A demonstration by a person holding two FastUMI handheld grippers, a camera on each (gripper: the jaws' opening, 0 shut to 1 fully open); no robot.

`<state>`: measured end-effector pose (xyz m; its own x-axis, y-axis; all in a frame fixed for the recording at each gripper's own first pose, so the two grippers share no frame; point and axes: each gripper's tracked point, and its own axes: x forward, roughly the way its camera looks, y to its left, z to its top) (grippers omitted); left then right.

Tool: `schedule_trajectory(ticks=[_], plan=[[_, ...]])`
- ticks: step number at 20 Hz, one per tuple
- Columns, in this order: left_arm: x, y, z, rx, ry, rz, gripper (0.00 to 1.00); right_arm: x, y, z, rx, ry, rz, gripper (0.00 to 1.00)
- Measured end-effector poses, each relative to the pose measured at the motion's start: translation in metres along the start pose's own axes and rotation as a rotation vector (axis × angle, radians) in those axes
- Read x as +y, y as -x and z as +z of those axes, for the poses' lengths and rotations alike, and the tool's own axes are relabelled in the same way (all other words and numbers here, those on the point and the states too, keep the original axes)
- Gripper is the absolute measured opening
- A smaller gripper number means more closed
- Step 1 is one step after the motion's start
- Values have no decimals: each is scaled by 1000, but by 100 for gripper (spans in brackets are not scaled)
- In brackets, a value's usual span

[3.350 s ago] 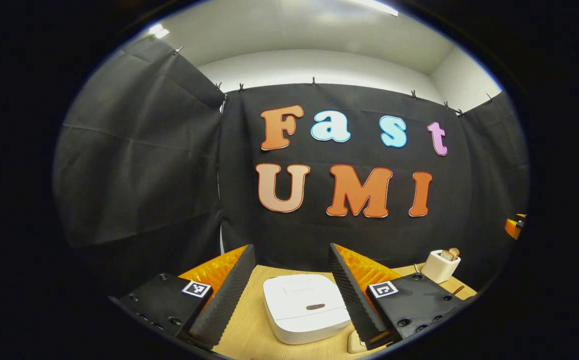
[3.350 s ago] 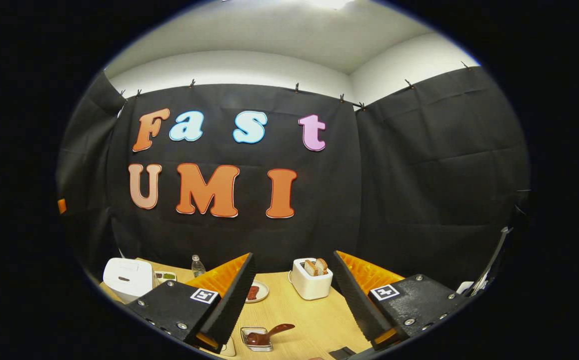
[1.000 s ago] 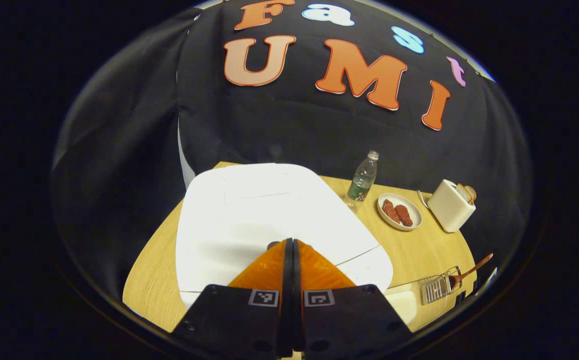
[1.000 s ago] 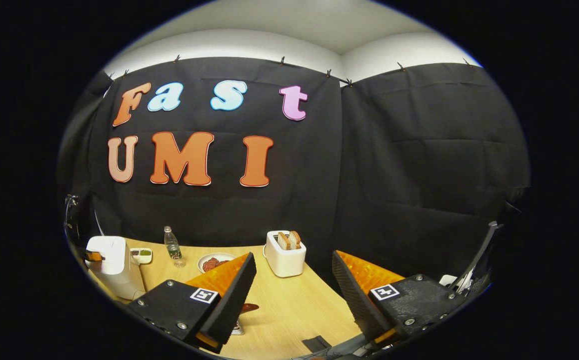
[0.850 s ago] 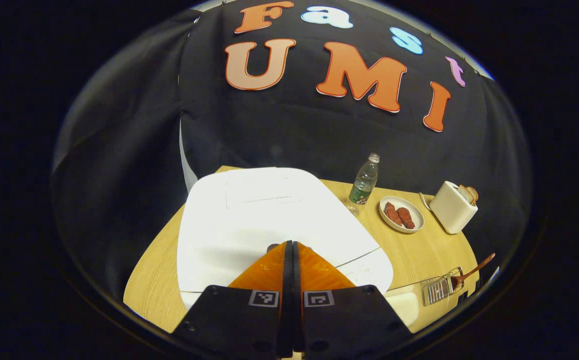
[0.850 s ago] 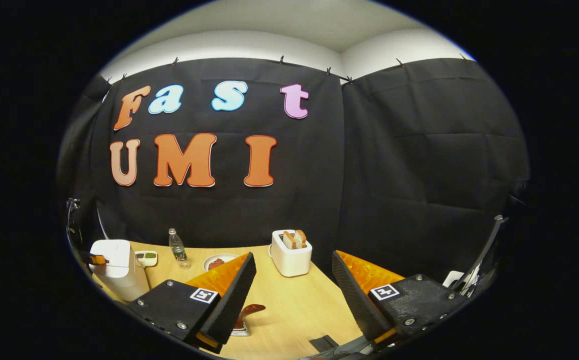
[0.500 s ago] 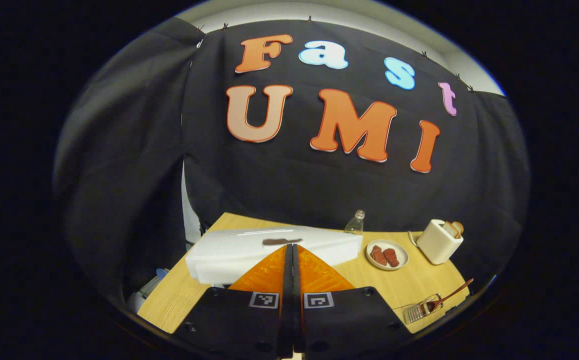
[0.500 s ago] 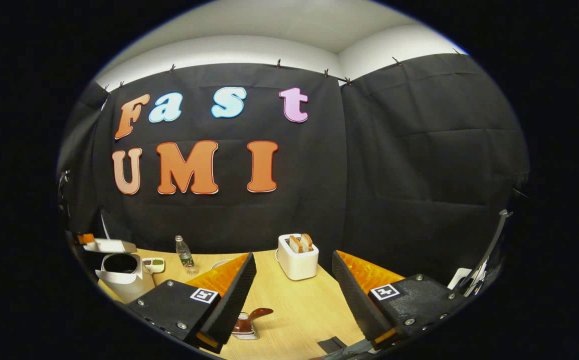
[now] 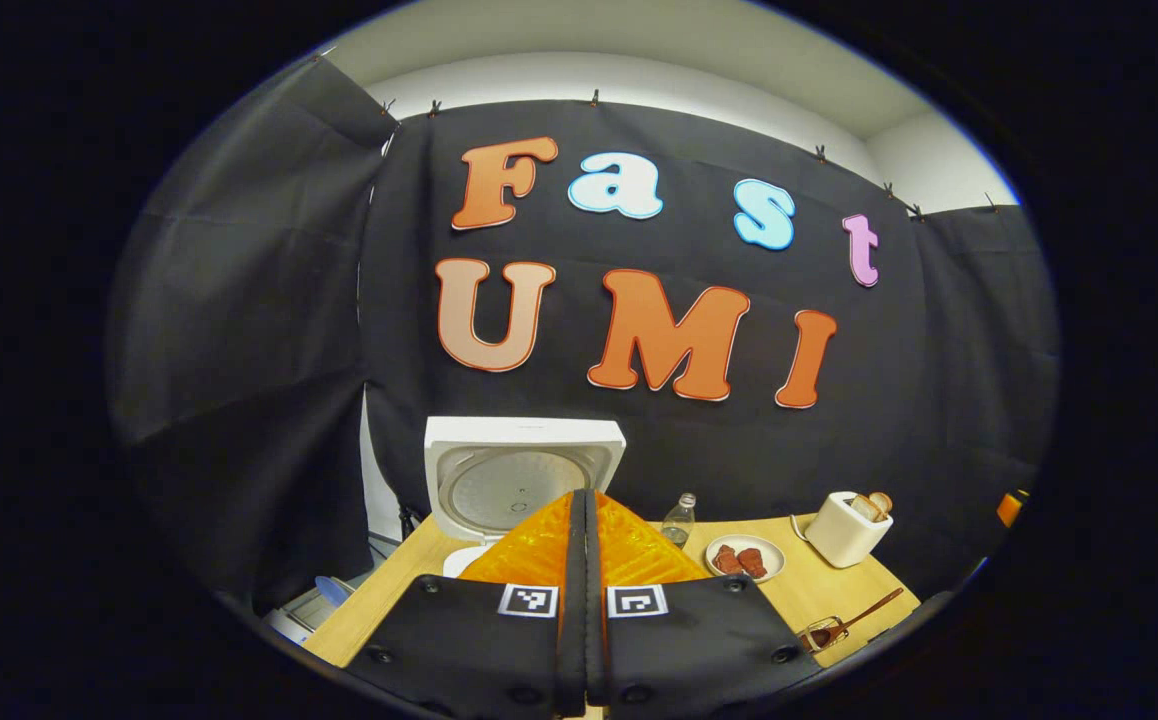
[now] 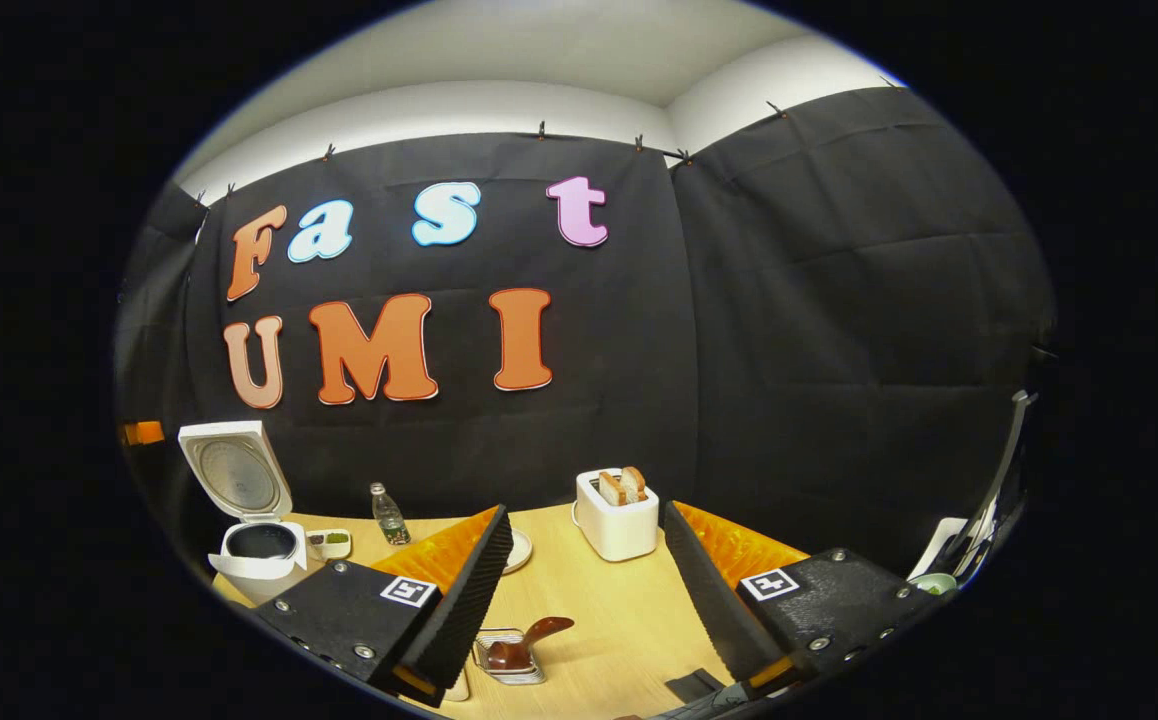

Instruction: Close the left gripper, press the button to open the rice cooker; take a wooden spoon from the chopstick holder with the right hand, scoop a spoonful of rice and pour it into the rice cooker, then put the wooden spoon back into the chopstick holder.

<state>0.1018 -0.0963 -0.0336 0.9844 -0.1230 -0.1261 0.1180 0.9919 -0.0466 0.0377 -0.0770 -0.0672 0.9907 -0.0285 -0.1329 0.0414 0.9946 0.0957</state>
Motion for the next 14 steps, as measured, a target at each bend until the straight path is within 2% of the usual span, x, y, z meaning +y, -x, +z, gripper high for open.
schedule_trajectory(ticks=[3, 6, 9, 13, 14], plan=[[-16, 17, 25, -47, -22, 20, 5, -11, -2, -13, 11, -5, -3, 95], [-16, 28, 44, -90, -14, 71, 2, -20, -9, -30, 22, -24, 3, 95], [-14, 44, 60, -145, -49, 120, 6, -25, -18, -60, 72, -31, 5, 95], [-29, 58, 63, -148, -47, 109, 5, -22, -27, -98, 135, -62, 29, 95], [-32, 59, 62, -146, -41, 110, 20, -21, -30, -106, 153, -64, 35, 95]])
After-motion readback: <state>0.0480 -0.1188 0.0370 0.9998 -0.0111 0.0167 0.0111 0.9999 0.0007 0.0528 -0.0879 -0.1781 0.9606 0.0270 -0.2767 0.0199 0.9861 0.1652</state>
